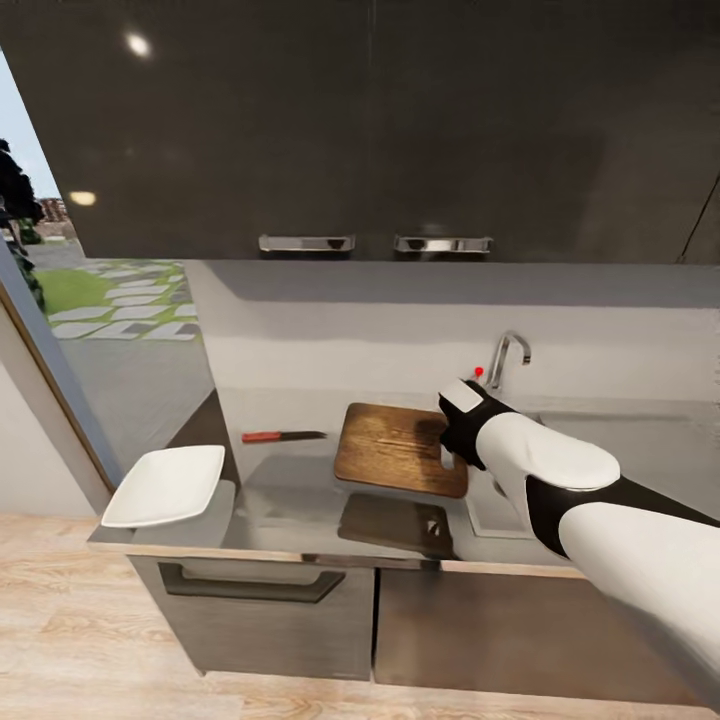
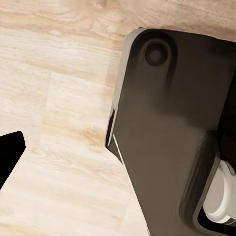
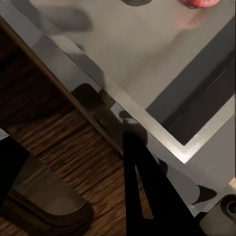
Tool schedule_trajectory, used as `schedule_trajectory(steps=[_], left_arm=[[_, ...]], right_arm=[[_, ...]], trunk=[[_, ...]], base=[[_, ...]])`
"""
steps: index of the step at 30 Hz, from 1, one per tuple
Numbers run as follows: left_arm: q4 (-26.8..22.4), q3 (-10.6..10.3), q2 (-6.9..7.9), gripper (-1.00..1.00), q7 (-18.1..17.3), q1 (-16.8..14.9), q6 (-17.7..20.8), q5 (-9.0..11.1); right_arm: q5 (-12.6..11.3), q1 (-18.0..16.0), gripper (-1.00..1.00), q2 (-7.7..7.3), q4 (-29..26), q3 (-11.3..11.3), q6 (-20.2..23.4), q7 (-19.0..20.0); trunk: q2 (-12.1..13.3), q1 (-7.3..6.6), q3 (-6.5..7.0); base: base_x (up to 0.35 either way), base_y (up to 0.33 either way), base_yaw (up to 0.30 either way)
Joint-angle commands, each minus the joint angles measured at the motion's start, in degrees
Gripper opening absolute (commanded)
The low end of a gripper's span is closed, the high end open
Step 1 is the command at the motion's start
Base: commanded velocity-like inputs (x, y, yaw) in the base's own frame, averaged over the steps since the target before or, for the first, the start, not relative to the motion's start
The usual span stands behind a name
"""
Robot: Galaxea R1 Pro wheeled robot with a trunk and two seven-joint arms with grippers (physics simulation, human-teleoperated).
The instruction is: In the kitchen, take the Vidalia onion out of the sink, dice it on the chopping board with the paring knife, put the diced onion into the bowl on the countertop, then place both the paring knife and the chopping board into the sink.
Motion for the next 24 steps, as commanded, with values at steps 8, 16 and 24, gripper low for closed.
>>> schedule_trajectory(steps=[8,16,24], left_arm=[[0.1,0.1,0.00,1.00,-0.1,0.0,-0.3,0.1],[0.1,0.1,0.00,1.00,-0.1,0.0,-0.3,0.1],[0.1,0.1,0.00,1.00,-0.1,0.0,-0.3,0.1]], right_arm=[[0.6,0.0,-1.00,0.06,0.4,-0.4,0.3,-0.1],[0.7,0.0,-1.00,0.06,0.5,-0.4,0.3,-0.2],[0.7,1.0,-1.00,0.06,1.5,-0.3,0.6,0.1]], trunk=[[-0.1,0.04,0.11],[-0.1,0.04,0.12],[-0.1,0.04,0.12]], base=[[0.000,0.000,-0.040],[0.000,0.008,-0.002],[0.000,0.158,0.000]])
